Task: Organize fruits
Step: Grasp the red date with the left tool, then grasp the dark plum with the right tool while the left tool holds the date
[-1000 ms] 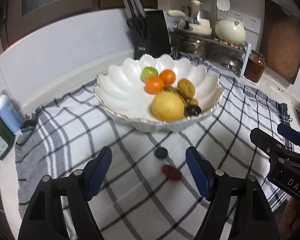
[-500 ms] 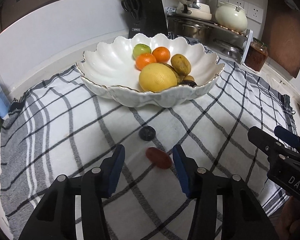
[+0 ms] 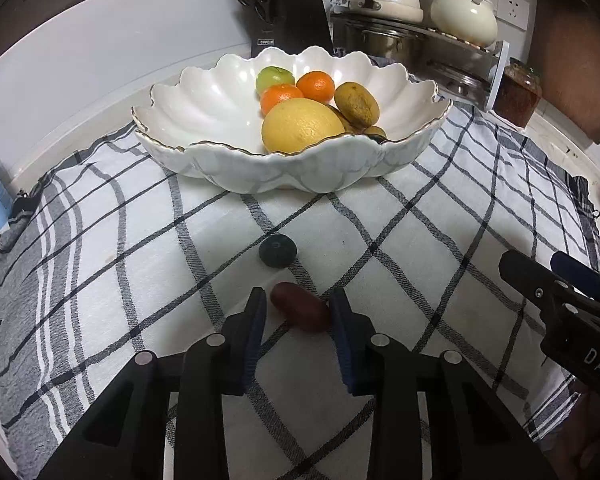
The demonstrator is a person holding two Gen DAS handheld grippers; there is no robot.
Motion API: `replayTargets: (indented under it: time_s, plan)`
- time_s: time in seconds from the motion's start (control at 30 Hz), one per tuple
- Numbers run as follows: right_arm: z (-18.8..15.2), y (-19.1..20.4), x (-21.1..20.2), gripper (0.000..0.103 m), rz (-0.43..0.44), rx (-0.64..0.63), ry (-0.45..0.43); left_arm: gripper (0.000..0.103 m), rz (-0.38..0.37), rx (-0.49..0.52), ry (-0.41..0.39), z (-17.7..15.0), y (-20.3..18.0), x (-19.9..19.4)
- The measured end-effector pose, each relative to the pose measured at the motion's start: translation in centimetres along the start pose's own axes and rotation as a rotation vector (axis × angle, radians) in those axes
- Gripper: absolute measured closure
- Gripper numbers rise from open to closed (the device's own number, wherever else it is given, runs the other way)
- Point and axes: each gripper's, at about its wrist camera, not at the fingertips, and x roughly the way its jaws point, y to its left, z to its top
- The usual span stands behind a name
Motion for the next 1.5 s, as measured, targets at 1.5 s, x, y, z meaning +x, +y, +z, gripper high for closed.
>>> replayTargets:
  time_s: [1.5]
  plan:
    - [0.8, 14.4, 1.7, 0.03, 0.138, -0.268, 0.012, 0.075, 0.128, -0.152, -0.087, -0.7, 13.4, -4.3]
